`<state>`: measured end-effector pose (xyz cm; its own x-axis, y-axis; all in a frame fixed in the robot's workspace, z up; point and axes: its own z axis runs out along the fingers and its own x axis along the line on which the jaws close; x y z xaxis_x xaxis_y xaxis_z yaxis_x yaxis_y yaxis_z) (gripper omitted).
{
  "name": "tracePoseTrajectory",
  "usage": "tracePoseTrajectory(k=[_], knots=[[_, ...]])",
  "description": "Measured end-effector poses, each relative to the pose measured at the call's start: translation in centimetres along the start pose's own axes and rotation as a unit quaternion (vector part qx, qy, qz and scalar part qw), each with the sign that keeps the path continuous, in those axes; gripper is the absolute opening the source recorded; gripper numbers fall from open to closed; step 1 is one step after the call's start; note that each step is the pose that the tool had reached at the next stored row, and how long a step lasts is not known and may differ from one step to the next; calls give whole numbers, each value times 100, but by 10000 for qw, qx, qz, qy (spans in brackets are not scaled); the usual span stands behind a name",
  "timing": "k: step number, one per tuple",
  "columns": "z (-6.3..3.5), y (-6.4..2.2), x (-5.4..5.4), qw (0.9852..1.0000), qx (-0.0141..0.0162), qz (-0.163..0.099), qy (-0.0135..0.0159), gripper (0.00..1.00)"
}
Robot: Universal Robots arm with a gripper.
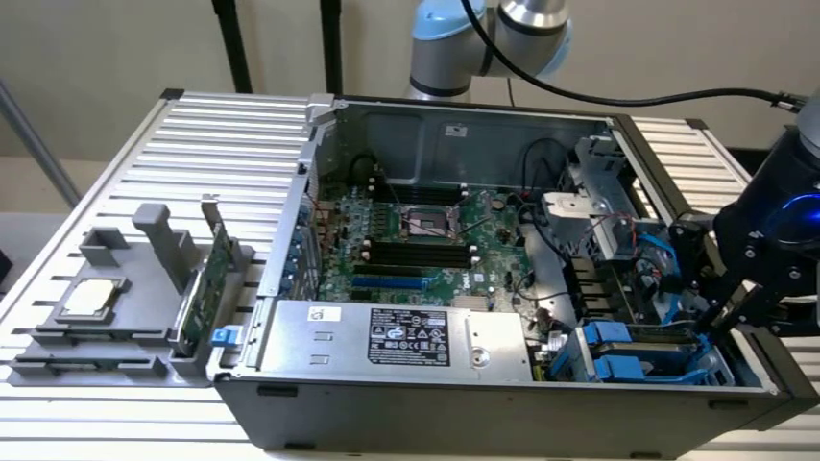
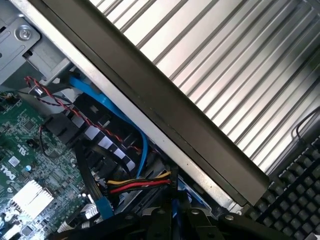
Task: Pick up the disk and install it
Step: 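Insert the first disk wire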
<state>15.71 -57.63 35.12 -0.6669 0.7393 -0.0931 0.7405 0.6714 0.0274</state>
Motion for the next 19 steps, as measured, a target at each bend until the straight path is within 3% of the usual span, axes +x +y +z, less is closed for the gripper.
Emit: tracePoseTrajectory(k=[9, 19], knots=[[-46, -33, 28, 10000, 41, -3, 30, 16], [-59, -127, 113, 9998, 55, 186, 30, 16]])
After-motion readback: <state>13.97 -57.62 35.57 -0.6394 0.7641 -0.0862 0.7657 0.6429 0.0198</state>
